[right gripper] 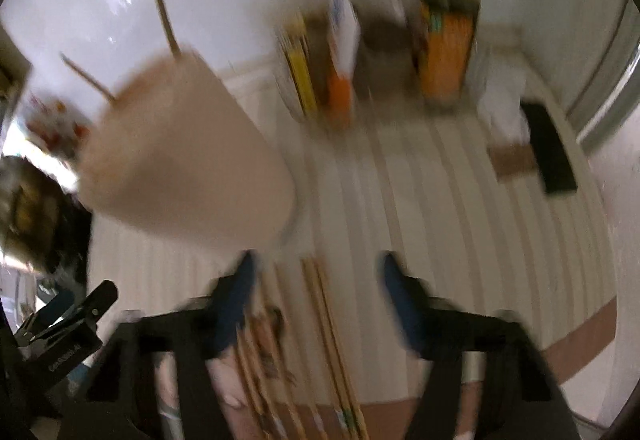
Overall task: Organize utensils
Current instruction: 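Return to the mat and grasp a chopstick with each tool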
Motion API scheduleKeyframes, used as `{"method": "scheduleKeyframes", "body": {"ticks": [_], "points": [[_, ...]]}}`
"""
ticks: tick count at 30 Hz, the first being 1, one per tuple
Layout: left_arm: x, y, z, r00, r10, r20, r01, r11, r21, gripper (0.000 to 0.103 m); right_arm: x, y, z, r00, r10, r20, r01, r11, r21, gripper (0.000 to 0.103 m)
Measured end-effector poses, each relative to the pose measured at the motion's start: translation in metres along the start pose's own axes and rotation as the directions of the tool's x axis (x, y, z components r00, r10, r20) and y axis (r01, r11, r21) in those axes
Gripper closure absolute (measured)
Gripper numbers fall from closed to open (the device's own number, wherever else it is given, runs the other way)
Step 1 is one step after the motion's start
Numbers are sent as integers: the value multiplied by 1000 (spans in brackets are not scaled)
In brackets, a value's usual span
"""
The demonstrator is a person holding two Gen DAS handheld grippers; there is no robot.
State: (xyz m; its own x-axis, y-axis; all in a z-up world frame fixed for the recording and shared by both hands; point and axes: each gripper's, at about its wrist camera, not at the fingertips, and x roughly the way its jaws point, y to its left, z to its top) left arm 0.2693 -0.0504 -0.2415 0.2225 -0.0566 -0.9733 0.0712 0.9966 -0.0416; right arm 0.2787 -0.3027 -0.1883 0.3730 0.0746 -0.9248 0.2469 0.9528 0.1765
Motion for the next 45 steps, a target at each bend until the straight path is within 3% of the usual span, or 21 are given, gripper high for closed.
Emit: {"method": "scheduleKeyframes", "body": {"ticks": [1,4,5,8,12,23,28,31,37,38,39,40,41,43,45], "points": [[11,-5,-6,999,-17,-37,17,1000,7,30,11,-6,-8,999,-8,-35,8,1000,-1,63],[42,-18,-18,989,-70,-133,73,997,15,59,34,-19,-26,995,-25,-101,25,1000,-1,65],[50,-22,-21,985,-82,-154,85,996,16,65,40,-24,-32,992,-33,-122,33,999,1,65],[64,-34,-26,981,-56,-183,67,996,51,68,54,-36,-44,985,-45,-166,48,999,13,65],[73,-40,-32,983,-10,-183,27,996,89,97,62,-44,-50,979,-50,-196,55,998,18,65],[69,-12,-22,984,20,-177,-7,997,75,98,84,-44,-47,966,-20,-256,20,1000,-2,65],[68,-5,-23,985,30,-172,-15,996,83,98,108,-33,-48,945,0,-327,-14,999,-40,66],[70,-11,-25,985,30,-171,-16,997,81,98,113,-32,-52,947,-33,-319,8,997,-79,81],[71,-12,-23,984,32,-175,-18,997,81,98,118,-31,-56,948,-36,-317,7,996,-91,86],[71,-11,-24,984,32,-174,-18,997,81,98,117,-31,-56,949,-52,-312,22,995,-100,87],[71,-13,-24,984,32,-174,-18,997,80,98,118,-26,-57,949,-66,-308,36,994,-103,99],[70,-13,-24,984,32,-173,-18,997,81,98,120,-25,-59,944,-126,-305,92,988,-122,103],[70,-11,-25,985,31,-171,-17,997,81,97,124,-27,-62,941,-150,-305,116,985,-126,103],[70,-11,-26,985,28,-170,-15,997,76,97,123,-39,-63,939,-119,-322,102,992,-70,103],[70,-9,-27,985,30,-171,-17,997,78,97,119,-49,-61,948,-24,-318,24,1000,-3,100]]}}
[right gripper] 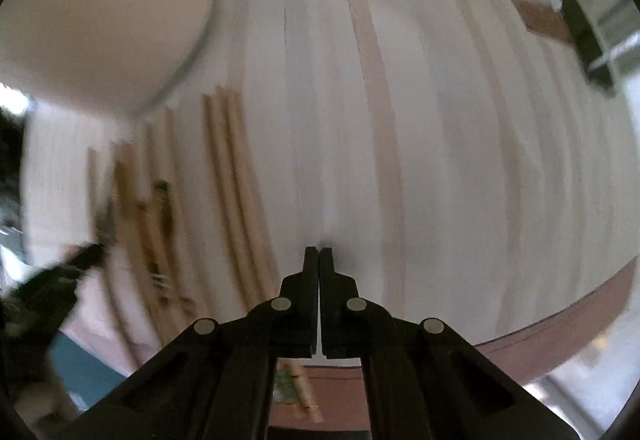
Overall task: Organize utensils
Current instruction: 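Return to the mat and grasp a chopstick with each tool, then lift both chopsticks and insert them into the pink utensil holder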
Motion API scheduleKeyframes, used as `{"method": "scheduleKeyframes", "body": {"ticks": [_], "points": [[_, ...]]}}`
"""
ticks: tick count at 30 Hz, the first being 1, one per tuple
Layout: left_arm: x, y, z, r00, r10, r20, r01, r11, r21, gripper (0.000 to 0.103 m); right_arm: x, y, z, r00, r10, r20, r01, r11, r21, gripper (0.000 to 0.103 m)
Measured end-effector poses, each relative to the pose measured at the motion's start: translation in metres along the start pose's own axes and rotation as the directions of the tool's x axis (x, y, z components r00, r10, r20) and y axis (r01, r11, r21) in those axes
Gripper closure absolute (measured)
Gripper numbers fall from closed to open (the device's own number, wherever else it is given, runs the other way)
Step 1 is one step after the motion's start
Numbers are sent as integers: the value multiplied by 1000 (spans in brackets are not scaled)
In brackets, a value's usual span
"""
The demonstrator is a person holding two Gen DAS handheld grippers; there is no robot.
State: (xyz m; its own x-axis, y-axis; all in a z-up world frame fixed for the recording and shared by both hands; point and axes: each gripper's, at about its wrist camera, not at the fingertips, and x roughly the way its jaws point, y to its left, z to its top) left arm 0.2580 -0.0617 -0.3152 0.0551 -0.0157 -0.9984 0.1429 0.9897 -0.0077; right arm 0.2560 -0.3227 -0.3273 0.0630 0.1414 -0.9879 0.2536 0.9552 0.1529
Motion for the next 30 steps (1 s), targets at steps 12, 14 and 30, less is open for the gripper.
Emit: {"method": "scheduleKeyframes", "body": {"ticks": [12,14,30], "points": [[-1,1,1,1000,0,0,0,1000,-4,97,11,15,11,999,31,-21,-32,998,-45,96],[-1,1,1,1000,2,1,-2,1000,-2,97,11,19,10,1000,8,-13,-9,997,-74,96],[-1,17,-8,1000,7,-3,-7,1000,-14,97,35,47,-41,987,-155,-39,151,984,-98,96]]}}
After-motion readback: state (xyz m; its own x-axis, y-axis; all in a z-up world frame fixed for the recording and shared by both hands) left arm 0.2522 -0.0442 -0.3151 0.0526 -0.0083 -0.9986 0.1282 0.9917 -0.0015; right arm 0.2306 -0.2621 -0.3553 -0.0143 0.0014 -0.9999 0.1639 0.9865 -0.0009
